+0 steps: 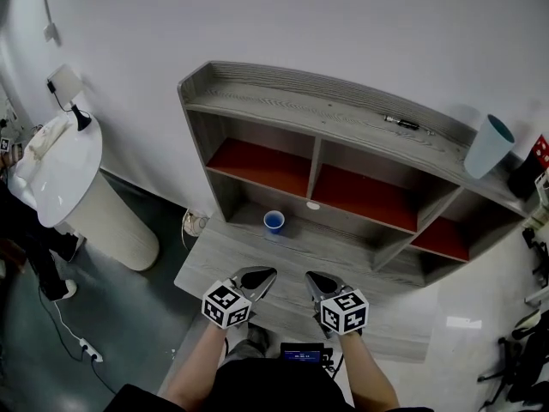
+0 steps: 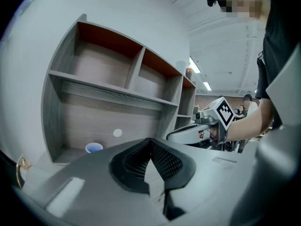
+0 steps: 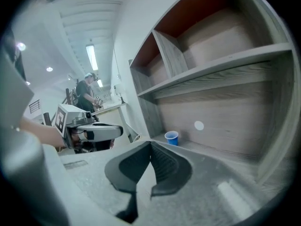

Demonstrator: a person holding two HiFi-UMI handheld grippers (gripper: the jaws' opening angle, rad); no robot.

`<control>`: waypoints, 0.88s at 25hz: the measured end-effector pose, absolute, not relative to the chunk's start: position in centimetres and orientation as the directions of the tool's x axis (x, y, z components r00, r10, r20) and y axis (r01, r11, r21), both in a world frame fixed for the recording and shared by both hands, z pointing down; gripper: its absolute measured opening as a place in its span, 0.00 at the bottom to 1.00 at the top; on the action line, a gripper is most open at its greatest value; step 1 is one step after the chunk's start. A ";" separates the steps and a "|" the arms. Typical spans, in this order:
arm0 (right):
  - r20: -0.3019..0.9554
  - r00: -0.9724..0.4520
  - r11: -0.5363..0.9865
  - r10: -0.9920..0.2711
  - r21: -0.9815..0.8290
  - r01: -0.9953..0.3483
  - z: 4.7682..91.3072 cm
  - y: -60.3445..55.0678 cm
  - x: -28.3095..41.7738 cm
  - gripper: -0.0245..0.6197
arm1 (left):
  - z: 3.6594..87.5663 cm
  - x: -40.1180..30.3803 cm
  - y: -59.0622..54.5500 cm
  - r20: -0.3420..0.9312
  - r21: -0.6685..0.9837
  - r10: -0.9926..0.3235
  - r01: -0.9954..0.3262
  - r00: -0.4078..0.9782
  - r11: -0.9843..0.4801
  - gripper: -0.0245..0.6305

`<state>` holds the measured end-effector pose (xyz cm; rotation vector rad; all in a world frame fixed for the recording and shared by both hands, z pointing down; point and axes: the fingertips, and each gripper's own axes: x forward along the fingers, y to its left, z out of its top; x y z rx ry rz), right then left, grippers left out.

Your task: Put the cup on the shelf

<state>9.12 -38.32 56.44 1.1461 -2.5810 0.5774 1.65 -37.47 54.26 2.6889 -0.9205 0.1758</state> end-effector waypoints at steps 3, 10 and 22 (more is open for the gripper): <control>0.380 -0.669 0.618 -0.639 -0.265 -0.740 56.7 -36.6 9.2 0.04 | 54.3 1.7 -35.7 0.206 0.223 -0.600 -0.634 0.773 -0.740 0.04; 0.381 -0.683 0.619 -0.623 -0.294 -0.728 57.4 -33.7 8.9 0.04 | 54.6 0.3 -32.5 0.215 0.234 -0.643 -0.678 0.735 -0.697 0.04; 0.393 -0.643 0.579 -0.658 -0.281 -0.765 57.4 -29.2 8.5 0.04 | 54.9 0.1 -27.5 0.225 0.176 -0.579 -0.618 0.783 -0.767 0.04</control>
